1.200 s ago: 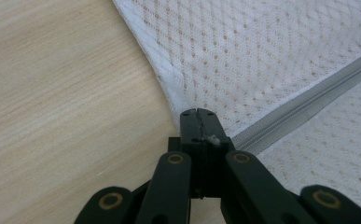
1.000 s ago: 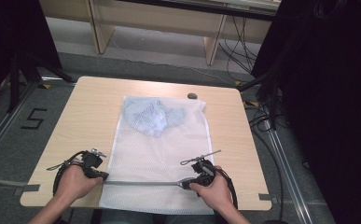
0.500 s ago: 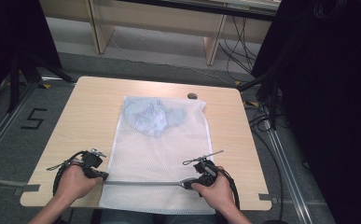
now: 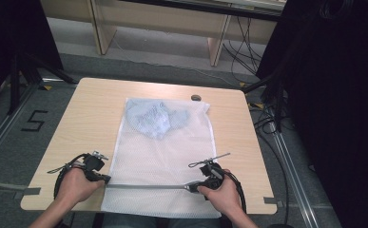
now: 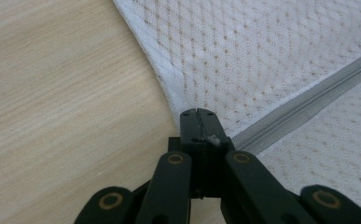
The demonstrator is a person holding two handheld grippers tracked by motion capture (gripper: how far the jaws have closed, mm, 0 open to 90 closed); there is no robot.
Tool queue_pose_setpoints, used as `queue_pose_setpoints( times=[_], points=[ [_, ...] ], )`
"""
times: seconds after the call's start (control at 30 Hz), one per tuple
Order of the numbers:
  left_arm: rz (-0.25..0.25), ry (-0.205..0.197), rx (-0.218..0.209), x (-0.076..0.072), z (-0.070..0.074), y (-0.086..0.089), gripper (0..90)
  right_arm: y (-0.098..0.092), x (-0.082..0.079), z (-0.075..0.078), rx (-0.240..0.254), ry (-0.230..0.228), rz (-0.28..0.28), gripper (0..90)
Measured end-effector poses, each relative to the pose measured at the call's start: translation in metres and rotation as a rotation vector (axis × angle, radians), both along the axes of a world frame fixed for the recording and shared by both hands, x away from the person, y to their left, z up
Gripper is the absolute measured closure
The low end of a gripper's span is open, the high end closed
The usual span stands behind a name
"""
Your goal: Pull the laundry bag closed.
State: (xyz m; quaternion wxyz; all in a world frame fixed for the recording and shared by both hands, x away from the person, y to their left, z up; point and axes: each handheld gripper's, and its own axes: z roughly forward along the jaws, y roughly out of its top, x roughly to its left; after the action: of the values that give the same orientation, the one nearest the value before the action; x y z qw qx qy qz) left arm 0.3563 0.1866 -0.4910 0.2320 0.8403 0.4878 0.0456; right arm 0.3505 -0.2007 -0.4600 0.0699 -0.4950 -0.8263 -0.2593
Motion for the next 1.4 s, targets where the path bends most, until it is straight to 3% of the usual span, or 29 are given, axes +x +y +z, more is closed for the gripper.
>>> queue_pose_setpoints(
  times=[0.17,0.23,0.43,0.53,0.63,0.67,0.87,1.07,1.4],
  points=[
    [-0.001,0.001,0.001,0.0,0.0,0.0,89.8,-0.002,-0.001,0.0,-0.005,-0.014,-0.023,86.9],
    [-0.001,0.0,0.002,0.0,0.0,0.0,89.8,-0.004,-0.002,0.002,-0.005,0.009,-0.03,86.9],
    [0.004,0.003,-0.001,0.0,0.0,0.0,89.8,-0.013,-0.002,0.002,-0.018,0.0,-0.056,86.9],
    [0.019,0.011,-0.008,-0.001,0.0,-0.001,89.7,-0.014,-0.002,0.0,-0.015,-0.017,-0.031,86.9],
    [0.021,0.011,-0.009,-0.001,0.0,-0.001,89.8,-0.014,-0.002,0.0,-0.007,-0.011,-0.034,86.9],
    [-0.002,0.0,0.002,0.0,0.0,0.0,89.8,-0.015,-0.002,0.001,-0.005,-0.014,-0.035,86.9],
    [0.021,0.011,-0.01,-0.001,0.0,-0.001,89.8,-0.016,-0.002,0.001,0.003,-0.006,-0.037,86.9],
    [0.023,0.012,-0.011,-0.001,0.0,-0.001,89.7,-0.019,-0.003,0.003,-0.003,0.001,-0.071,86.9],
    [0.024,0.013,-0.011,-0.001,0.0,-0.001,89.8,-0.022,-0.003,0.002,-0.005,0.003,-0.073,86.8]
  ],
)
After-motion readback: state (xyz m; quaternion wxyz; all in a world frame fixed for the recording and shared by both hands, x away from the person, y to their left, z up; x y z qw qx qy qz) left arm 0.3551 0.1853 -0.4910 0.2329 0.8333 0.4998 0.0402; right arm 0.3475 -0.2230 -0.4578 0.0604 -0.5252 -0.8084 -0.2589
